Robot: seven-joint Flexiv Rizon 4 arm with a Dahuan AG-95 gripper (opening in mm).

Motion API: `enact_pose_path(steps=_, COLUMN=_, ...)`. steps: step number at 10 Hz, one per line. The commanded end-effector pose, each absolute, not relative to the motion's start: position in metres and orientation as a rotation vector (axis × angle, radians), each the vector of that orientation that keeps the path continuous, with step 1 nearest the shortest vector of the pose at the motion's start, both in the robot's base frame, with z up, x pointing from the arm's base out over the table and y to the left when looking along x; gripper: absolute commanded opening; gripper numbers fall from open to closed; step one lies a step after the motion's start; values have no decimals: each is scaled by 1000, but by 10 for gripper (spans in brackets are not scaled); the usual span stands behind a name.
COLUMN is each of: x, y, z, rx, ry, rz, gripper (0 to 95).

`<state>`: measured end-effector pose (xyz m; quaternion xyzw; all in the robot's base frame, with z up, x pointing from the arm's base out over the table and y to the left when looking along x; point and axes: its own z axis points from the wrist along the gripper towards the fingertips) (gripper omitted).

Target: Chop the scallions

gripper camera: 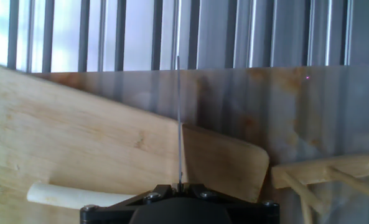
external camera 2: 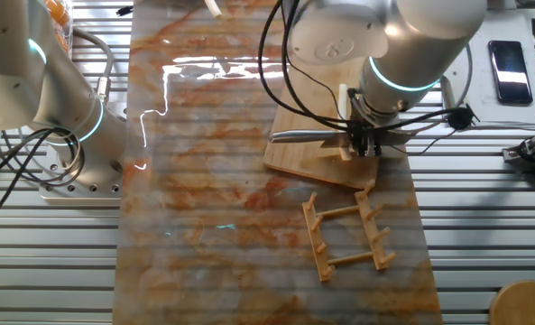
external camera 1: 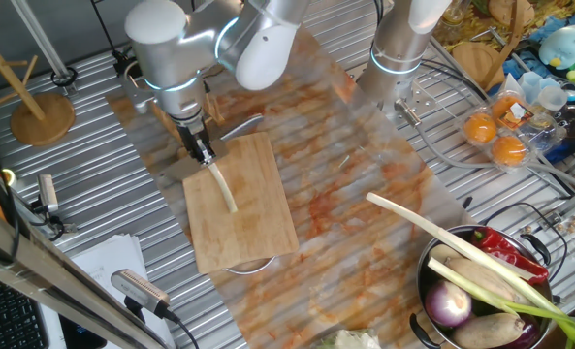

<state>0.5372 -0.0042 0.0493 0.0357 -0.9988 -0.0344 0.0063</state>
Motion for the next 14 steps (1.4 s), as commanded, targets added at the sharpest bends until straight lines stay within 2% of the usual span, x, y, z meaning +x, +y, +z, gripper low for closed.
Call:
enact_pose_path(steps=1, x=545, y=7, z=3, rx=101, ry=-3121, rz=-97, gripper=0)
enact_pose_path(steps=4, x=543, y=9, z=0, rx=162, ry=-3133, rz=-61, gripper=0)
enact_pose_path(steps=7, x=537, y=12, z=10, rx=233, ry=-3204, rz=-33, gripper=0)
enact_pose_path(steps=14, x=528, y=2, z=3, rx=272, ry=-3226, rz=-79, gripper=0)
